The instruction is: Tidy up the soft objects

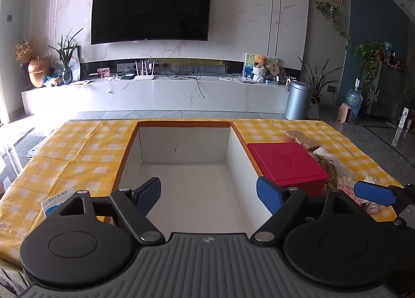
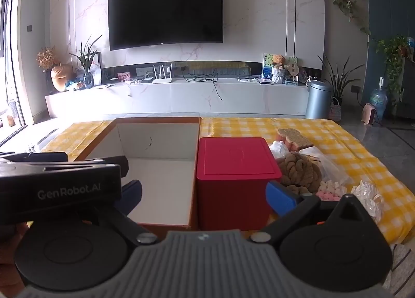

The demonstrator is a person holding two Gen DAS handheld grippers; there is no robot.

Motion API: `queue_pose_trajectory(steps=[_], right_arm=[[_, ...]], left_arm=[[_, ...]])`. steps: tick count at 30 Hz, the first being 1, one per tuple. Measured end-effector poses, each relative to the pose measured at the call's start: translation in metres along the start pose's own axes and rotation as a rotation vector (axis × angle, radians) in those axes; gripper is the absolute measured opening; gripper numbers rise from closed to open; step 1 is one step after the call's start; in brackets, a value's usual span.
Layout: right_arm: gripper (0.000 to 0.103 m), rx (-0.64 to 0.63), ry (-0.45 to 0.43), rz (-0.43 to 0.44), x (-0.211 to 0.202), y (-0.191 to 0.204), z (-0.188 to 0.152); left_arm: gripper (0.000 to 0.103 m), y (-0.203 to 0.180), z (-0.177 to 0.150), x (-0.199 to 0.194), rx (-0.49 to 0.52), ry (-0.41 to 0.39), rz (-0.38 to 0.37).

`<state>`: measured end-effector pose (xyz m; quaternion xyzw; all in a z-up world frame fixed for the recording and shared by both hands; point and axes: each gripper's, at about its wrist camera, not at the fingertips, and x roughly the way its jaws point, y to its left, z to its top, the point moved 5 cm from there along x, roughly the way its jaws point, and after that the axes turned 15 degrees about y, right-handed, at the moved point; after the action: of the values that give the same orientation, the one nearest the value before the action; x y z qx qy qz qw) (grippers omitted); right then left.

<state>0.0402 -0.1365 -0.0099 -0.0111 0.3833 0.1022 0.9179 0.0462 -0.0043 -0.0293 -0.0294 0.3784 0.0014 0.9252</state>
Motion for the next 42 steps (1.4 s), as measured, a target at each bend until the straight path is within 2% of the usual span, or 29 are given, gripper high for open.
queue_pose_trajectory(steps=[42], right_arm=[[0.100,0.018,0.051,0.018,0.0077,-0.0052,-0.0054]], left_arm=[[0.097,-0.0009,-0.0051,0.0072,0.006,0.034,0.017]])
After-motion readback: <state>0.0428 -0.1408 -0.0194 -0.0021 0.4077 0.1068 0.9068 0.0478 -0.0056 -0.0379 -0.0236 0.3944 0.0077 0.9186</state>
